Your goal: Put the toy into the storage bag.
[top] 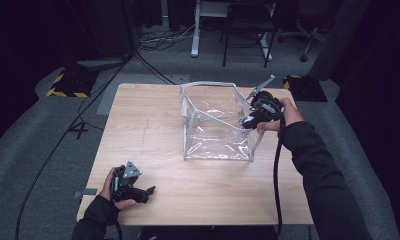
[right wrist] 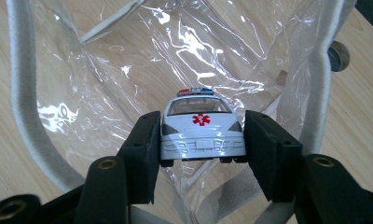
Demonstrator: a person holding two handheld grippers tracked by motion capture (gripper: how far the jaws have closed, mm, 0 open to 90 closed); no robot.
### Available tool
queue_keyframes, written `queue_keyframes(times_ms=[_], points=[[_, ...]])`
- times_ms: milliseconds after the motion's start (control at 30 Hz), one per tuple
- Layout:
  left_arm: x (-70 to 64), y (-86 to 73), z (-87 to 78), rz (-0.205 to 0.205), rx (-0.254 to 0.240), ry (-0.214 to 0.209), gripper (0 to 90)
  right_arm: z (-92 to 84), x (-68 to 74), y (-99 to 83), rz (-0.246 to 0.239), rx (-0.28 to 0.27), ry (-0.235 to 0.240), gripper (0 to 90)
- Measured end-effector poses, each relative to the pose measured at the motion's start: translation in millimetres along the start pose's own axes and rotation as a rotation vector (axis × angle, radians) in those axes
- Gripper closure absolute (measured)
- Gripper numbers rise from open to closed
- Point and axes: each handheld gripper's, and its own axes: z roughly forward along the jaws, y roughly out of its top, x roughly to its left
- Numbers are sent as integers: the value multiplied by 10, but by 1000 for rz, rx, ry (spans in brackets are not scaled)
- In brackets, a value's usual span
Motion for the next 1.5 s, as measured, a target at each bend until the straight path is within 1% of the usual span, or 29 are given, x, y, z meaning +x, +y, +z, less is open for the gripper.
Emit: queue_keyframes(times_ms=[167,300,367,433,533,733,767,800,900,933,1033,1100,1267,1300,1333,1433,1467,1500], points=[[0,0,0,0,0,0,7,16,-4,-9,6,-20,5,482],[0,0,0,0,0,0,7,26,-6,-26,-2,-32,5,482],[0,0,0,0,0,0,6,29,-6,-35,-6,-39,2,481],[0,0,0,0,0,0,6,30,-6,-46,2,-49,-1,480],[0,0,0,0,0,0,7,31,1,-50,0,-53,-2,479],[-1,-1,2,0,-3,0,7,37,18,-54,11,-63,-19,457],[0,0,0,0,0,0,6,39,18,-57,1,-70,-18,457],[-1,0,-1,-2,3,-4,7,40,21,-58,2,-79,-22,457],[0,0,0,2,0,1,7,43,23,-68,6,-89,-20,456],[3,1,-1,7,-1,5,6,46,20,-74,6,-100,-25,454],[5,1,-1,7,1,1,6,42,19,-74,6,-97,-27,453],[4,2,-2,7,3,-1,7,37,17,-77,4,-118,-26,445],[2,1,-2,4,3,-3,7,23,26,-77,4,-133,-34,429],[1,1,-2,2,3,-3,6,20,33,-76,10,-152,-35,420],[1,1,-2,2,3,-3,7,21,36,-77,16,-159,-35,420],[4,2,-2,7,3,-1,6,18,31,-79,19,-164,-44,420],[-3,-1,0,-5,3,-6,7,20,34,-80,24,-178,-45,419],[-4,-1,0,-7,3,-6,7,2,28,-87,16,-186,-55,417]])
